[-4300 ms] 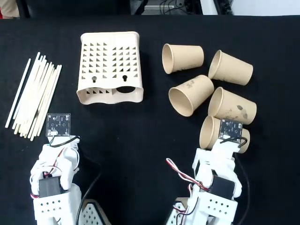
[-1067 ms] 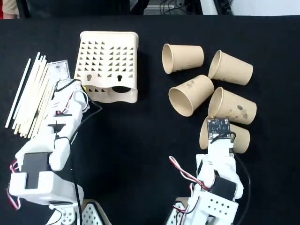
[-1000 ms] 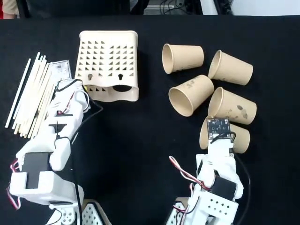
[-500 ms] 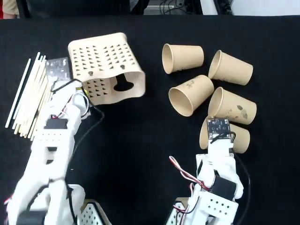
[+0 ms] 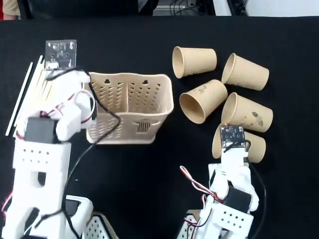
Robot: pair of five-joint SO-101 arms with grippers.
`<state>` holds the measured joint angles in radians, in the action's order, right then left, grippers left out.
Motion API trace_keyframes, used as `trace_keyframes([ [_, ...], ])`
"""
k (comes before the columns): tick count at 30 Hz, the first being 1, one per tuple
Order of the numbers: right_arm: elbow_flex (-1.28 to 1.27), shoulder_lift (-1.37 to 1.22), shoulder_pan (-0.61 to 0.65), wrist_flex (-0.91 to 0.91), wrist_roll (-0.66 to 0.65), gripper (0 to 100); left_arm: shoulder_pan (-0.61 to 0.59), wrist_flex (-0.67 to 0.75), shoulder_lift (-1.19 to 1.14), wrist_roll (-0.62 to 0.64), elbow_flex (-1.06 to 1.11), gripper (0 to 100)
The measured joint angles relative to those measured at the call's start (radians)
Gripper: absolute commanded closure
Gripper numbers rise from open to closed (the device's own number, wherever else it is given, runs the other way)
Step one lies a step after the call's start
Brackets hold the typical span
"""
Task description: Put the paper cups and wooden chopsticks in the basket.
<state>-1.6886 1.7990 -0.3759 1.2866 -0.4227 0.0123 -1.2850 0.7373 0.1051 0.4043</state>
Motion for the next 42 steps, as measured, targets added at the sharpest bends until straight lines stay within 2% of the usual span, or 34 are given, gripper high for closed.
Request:
trace_keyframes([
  [6,0.0,0.0,0.0,0.0,0.0,93.1,-0.018,0.04,-0.176,0.0,-0.046,94],
  [11,0.0,0.0,0.0,0.0,0.0,93.1,-0.035,0.048,-0.209,0.0,-0.057,69],
  [13,0.0,0.0,0.0,0.0,0.0,93.1,-0.037,0.025,-0.206,0.0,-0.06,63],
  [19,0.0,0.0,0.0,0.0,-0.026,92.7,-0.037,-0.078,-0.097,0.0,-0.14,66],
  [25,0.023,0.006,-0.005,0.028,-0.308,92.7,-0.037,-0.198,0.1,-0.041,-0.232,72],
  [28,0.046,0.008,-0.005,0.038,-0.381,92.7,-0.054,-0.252,0.203,-0.115,-0.236,77],
  [31,0.169,0.008,-0.014,0.063,-0.482,92.7,-0.149,-0.295,0.284,-0.158,-0.238,79],
  [35,0.33,0.008,-0.026,0.163,-0.592,92.7,-0.359,-0.292,0.371,-0.175,-0.152,80],
  [39,0.486,0.008,-0.028,0.245,-0.655,92.7,-0.535,-0.19,0.39,-0.18,0.054,80],
  [42,0.552,0.002,-0.028,0.298,-0.667,92.5,-0.615,-0.109,0.393,-0.219,0.233,80],
])
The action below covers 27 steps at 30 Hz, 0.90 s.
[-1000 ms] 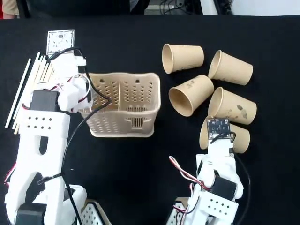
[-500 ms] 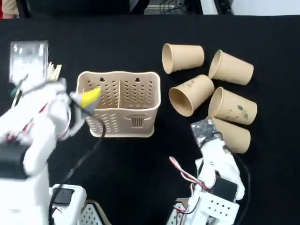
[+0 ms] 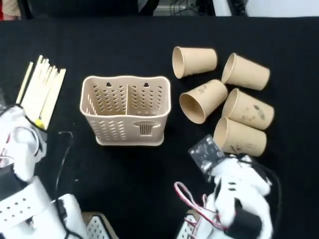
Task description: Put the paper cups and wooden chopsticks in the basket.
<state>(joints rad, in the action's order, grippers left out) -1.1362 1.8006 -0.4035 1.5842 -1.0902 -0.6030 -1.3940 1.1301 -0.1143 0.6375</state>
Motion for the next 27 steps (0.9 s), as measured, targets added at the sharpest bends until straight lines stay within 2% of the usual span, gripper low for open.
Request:
trace_keyframes([
  [6,0.184,-0.149,0.005,0.031,0.015,81.3,-0.086,0.115,0.002,-0.06,0.242,80],
  [13,0.344,-0.433,0.005,-0.061,0.18,80.5,-0.095,0.196,0.002,-0.061,0.42,80],
  [16,0.405,-0.535,0.072,-0.087,0.253,80.3,-0.095,0.207,0.002,-0.061,0.471,80],
  [22,0.471,-0.721,0.316,-0.114,0.315,80.3,-0.068,0.219,0.002,-0.069,0.577,80],
  [25,0.471,-0.838,0.408,-0.19,0.342,78.7,-0.068,0.311,0.002,-0.069,0.663,80],
  [27,0.471,-0.907,0.417,-0.264,0.356,72.9,-0.068,0.393,0.002,-0.069,0.733,80],
])
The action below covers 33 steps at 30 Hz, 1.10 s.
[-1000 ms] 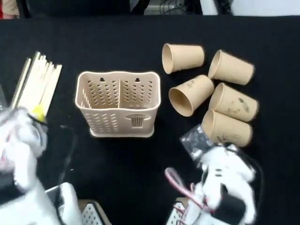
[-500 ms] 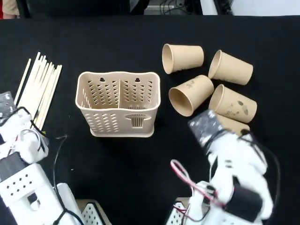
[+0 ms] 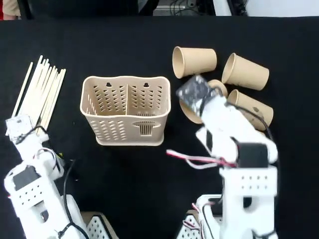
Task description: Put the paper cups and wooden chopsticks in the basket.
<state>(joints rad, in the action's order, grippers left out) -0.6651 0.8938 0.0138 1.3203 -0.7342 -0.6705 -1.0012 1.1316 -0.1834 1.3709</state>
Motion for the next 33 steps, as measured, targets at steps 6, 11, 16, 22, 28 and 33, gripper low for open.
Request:
trace_keyframes([
  [6,-0.031,-0.229,0.015,-0.21,0.006,63.6,0.0,0.133,0.0,-0.075,0.107,80],
  [11,-0.083,-0.333,0.028,-0.307,0.006,66.5,0.0,0.147,0.0,-0.089,0.118,80],
  [16,-0.192,-0.382,0.041,-0.486,0.006,69.9,0.0,0.147,0.0,-0.092,0.118,80],
  [22,-0.278,-0.414,0.032,-0.707,0.009,87.1,0.0,0.147,0.0,-0.092,0.121,80],
  [28,-0.302,-0.388,-0.005,-0.806,0.014,97.9,0.0,0.147,0.0,-0.092,0.123,80],
  [33,-0.339,-0.281,-0.005,-0.809,0.015,98.6,0.0,0.147,0.0,-0.092,0.124,80],
])
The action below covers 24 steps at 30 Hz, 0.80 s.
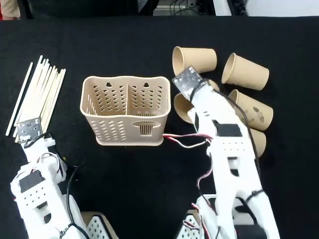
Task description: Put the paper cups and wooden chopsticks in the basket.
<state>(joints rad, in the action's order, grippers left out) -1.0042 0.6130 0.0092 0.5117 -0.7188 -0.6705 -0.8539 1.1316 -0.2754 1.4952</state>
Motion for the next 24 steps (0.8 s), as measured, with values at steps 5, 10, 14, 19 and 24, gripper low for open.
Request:
trace_keyframes([
  [5,-0.014,0.127,-0.031,0.055,0.052,98.6,0.0,0.0,0.0,0.0,0.0,80],
  [10,0.087,0.278,-0.106,0.241,0.146,98.7,0.0,0.0,0.0,0.0,0.0,80],
  [14,0.229,0.385,-0.106,0.448,0.204,98.7,0.0,0.0,0.0,0.0,0.0,80],
  [19,0.471,0.425,-0.052,0.706,0.311,98.7,0.0,0.0,0.0,0.0,0.0,80],
  [24,0.718,0.425,0.052,0.868,0.465,98.7,0.0,0.0,0.0,0.0,0.0,80],
])
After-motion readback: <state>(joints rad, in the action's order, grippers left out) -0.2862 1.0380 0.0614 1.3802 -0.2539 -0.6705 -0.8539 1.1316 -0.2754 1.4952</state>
